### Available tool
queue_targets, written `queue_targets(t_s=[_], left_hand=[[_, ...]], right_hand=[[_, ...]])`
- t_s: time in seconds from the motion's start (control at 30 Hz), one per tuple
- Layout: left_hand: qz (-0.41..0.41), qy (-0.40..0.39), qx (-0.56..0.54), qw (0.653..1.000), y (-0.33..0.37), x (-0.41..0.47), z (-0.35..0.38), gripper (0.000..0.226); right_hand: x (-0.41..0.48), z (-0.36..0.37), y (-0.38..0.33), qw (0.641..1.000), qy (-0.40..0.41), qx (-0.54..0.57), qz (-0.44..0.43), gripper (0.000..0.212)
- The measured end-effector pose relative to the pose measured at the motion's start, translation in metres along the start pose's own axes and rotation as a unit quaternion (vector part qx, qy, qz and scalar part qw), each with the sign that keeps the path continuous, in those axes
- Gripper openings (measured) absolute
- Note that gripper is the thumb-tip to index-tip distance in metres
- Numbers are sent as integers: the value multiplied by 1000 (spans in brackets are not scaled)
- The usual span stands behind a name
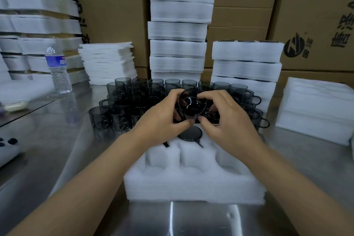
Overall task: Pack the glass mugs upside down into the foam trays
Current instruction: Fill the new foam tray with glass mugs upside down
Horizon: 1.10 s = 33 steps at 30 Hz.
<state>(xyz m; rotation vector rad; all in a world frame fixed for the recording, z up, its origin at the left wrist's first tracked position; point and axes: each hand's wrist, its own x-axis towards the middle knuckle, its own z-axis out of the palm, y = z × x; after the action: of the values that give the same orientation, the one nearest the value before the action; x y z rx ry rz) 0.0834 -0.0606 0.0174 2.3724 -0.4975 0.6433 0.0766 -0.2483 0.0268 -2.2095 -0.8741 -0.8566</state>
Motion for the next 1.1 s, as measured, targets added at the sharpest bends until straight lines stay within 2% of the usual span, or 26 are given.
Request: queue_targets(t_s=[0.47, 0.67, 0.87, 1.1], left_hand=[[15, -1, 7, 1000, 0, 0, 0, 60], [11, 0, 5, 1000, 2, -1, 0, 59], [-9, -13, 3, 1000, 0, -2, -1, 69], [-14, -16, 4, 1000, 1, -1, -2, 63]], right_hand=[[0, 0, -2, 999, -46, -3, 27, 47], [0, 0, -1, 999, -43, -1, 24, 47], [0, -2, -2, 999, -38, -6, 18, 55], [1, -4, -6, 999, -27, -35, 15, 62]])
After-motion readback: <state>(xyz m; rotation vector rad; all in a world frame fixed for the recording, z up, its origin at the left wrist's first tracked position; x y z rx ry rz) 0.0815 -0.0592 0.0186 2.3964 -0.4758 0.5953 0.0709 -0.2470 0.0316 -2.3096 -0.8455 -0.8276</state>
